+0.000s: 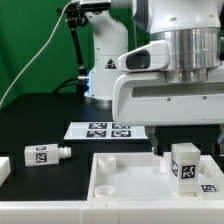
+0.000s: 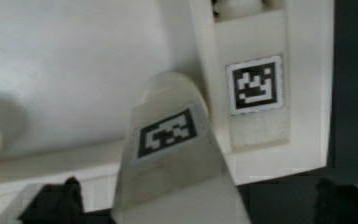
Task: Assemble one leg
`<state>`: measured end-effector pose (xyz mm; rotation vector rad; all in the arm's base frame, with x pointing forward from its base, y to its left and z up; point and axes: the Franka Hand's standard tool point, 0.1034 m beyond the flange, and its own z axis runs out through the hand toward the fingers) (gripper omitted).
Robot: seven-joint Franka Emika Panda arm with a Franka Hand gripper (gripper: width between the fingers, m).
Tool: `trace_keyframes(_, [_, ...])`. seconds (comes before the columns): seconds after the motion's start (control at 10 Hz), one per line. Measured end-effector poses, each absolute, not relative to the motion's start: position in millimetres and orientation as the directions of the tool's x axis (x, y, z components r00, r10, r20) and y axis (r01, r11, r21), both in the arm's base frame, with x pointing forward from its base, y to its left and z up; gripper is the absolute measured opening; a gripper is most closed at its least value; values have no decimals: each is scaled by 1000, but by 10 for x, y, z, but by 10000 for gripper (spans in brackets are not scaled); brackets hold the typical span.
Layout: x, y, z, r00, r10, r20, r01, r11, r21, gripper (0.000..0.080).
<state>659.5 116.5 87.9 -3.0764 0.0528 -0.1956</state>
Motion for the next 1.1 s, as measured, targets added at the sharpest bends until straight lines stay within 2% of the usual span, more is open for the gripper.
trace_keyframes(0.3, [6602,1138,873,968,211,138,215,-976,-18,649])
trace_keyframes(0.4, [6605,1125,872,965,224,139,229,-973,-17,495])
trace_keyframes(0.5, [6603,1134,872,966,218,138,222,-975,-18,495])
trace_keyframes(0.6, [6603,1133,871,966,218,138,223,-975,-18,358])
trace_keyframes(0.7, [6603,1132,871,966,218,138,222,-975,-18,281])
trace_keyframes(1.1, [6603,1130,871,980,144,137,150,-988,-29,281])
